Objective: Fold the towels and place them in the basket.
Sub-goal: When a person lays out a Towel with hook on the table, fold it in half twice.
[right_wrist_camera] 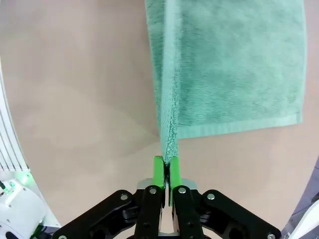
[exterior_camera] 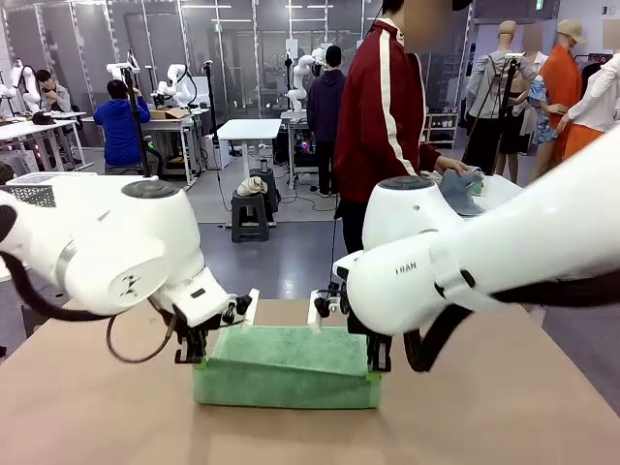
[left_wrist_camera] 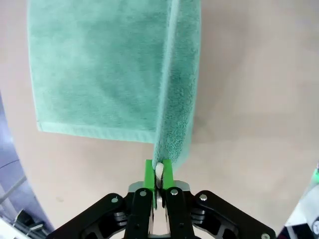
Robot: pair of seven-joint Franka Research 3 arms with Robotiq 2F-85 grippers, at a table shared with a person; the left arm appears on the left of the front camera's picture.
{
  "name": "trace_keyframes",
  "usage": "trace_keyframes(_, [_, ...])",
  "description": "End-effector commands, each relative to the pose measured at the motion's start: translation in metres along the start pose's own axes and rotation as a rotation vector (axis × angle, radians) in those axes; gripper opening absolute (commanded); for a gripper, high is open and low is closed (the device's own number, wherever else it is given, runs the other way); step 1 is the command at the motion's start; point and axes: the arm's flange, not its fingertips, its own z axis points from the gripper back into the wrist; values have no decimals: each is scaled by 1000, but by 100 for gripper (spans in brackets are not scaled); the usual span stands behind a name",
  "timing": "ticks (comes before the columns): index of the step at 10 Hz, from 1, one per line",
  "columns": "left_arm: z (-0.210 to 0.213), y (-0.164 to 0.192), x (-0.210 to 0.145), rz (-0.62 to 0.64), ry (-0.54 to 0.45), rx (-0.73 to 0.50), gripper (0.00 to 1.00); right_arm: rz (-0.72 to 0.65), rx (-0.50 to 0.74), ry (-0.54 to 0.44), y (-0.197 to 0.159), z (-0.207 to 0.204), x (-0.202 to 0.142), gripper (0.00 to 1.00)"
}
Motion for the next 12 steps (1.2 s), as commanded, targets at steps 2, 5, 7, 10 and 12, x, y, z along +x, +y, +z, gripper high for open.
trace_keyframes(2, [-2,61,8,20,78,-17,7,13,-14,42,-55,10,9,5])
trace_keyframes(5, [-4,96,11,35,97,-36,7,28,-21,27,-92,24,20,5])
trace_keyframes(7, [-3,87,5,25,56,-27,7,-2,-30,11,-81,25,17,5])
trace_keyframes(10, [-3,87,5,25,56,-27,7,-2,-30,11,-81,25,17,5])
trace_keyframes(12, [-10,105,6,29,48,-62,7,-4,-10,-9,-100,11,20,5])
